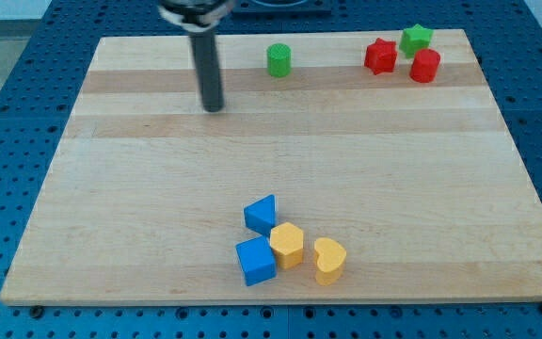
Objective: Move the arm towards the green circle
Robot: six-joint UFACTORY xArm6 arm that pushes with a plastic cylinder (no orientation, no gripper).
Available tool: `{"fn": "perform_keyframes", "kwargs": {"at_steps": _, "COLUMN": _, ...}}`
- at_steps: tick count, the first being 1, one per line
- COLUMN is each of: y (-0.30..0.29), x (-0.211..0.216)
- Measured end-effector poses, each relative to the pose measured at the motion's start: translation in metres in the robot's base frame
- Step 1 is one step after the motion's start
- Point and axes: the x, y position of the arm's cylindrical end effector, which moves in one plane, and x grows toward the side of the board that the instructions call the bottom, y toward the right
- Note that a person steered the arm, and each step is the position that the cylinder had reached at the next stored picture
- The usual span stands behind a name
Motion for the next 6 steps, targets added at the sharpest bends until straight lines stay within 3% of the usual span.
{"fn": "perform_keyframes", "kwargs": {"at_steps": 1, "y": -0.016, "x": -0.052}}
{"fn": "perform_keyframes", "kwargs": {"at_steps": 2, "y": -0.012, "x": -0.048}}
{"fn": "perform_keyframes", "kwargs": {"at_steps": 3, "y": 0.041, "x": -0.056}}
{"fn": "perform_keyframes", "kwargs": {"at_steps": 6, "y": 0.065, "x": -0.054}}
